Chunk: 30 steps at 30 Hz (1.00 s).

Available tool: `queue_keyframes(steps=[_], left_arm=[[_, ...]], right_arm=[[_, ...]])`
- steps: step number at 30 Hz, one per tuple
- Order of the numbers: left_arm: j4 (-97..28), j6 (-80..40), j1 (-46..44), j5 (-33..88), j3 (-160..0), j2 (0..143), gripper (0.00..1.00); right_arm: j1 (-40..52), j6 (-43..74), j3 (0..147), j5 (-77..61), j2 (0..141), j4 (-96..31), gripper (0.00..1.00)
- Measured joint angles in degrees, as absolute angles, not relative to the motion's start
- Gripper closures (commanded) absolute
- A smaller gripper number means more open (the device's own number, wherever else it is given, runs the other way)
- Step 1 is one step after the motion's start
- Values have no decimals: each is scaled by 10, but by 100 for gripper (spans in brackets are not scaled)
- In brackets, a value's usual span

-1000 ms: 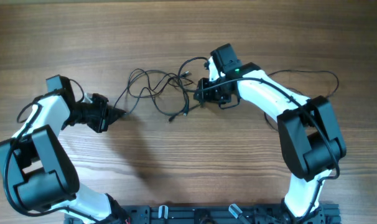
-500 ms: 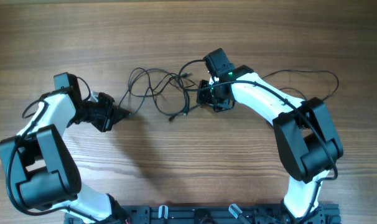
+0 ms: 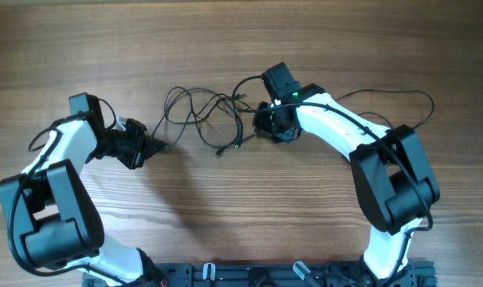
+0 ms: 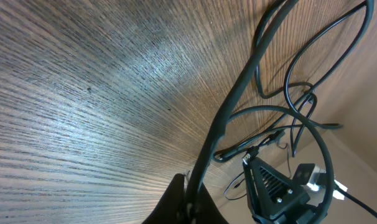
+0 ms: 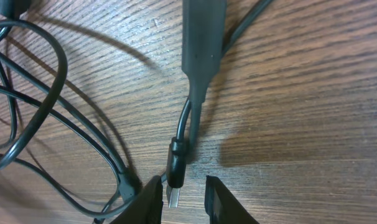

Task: Untangle cables
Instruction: 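Grasp a black cable near its connector with the right gripper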

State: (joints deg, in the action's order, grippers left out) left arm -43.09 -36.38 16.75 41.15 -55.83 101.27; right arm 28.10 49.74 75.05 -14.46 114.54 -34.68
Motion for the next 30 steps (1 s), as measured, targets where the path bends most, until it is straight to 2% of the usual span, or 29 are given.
queue_keyframes(steps=[6, 30], left_arm=[[-431, -364, 168, 411, -558, 1013, 96], [-433, -364, 168, 411, -558, 1013, 96]], right_arm=[[283, 526, 750, -142, 1146, -345, 79], [292, 540, 750, -121, 1145, -333, 80]])
